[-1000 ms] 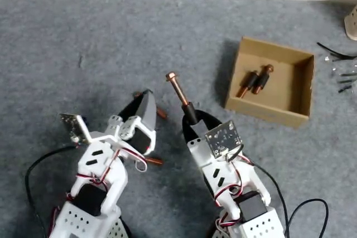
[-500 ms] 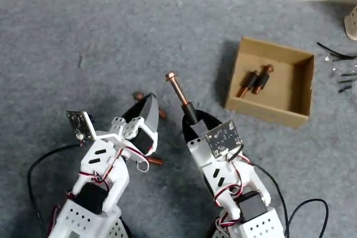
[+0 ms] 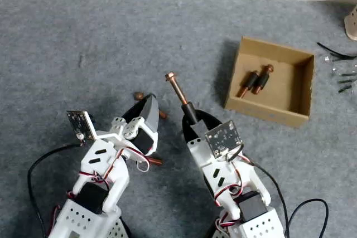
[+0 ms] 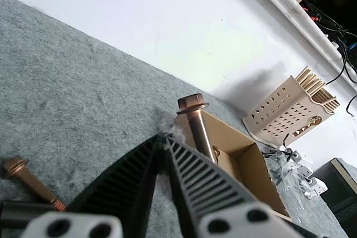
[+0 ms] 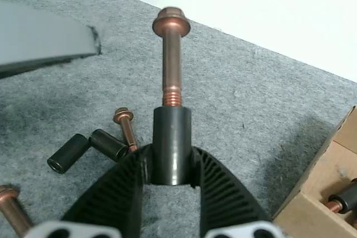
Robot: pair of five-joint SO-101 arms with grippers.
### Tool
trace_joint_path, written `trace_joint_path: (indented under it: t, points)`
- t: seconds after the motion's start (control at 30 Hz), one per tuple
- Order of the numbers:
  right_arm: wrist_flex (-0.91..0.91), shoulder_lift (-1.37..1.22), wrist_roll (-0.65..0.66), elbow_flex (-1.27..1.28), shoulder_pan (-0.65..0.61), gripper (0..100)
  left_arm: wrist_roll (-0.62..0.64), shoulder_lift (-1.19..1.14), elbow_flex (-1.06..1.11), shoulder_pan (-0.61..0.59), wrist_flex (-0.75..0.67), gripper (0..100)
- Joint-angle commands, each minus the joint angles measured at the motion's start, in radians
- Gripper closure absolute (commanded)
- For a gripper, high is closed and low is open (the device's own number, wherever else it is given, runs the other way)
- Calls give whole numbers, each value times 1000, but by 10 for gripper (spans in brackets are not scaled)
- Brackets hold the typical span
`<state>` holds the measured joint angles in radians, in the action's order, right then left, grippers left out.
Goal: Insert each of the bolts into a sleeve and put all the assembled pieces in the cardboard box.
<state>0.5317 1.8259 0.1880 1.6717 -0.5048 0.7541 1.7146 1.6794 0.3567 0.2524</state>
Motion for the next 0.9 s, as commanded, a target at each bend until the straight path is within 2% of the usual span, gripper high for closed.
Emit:
trace_joint_path:
  t: [0.0, 0.4, 0.53, 0.7, 0.87]
  points:
    - [-42, 13, 3, 153, 48, 994, 3, -7, 22, -7, -12, 991]
    - [-65, 13, 2, 156, 76, 994, 3, -7, 16, -8, -14, 991]
    - [-65, 13, 2, 156, 74, 994, 5, -12, -5, -5, -126, 991]
    - [-65, 13, 2, 156, 74, 994, 3, -47, 2, -12, -173, 991]
    - [-65, 13, 2, 156, 74, 994, 3, -338, -44, -13, -400, 991]
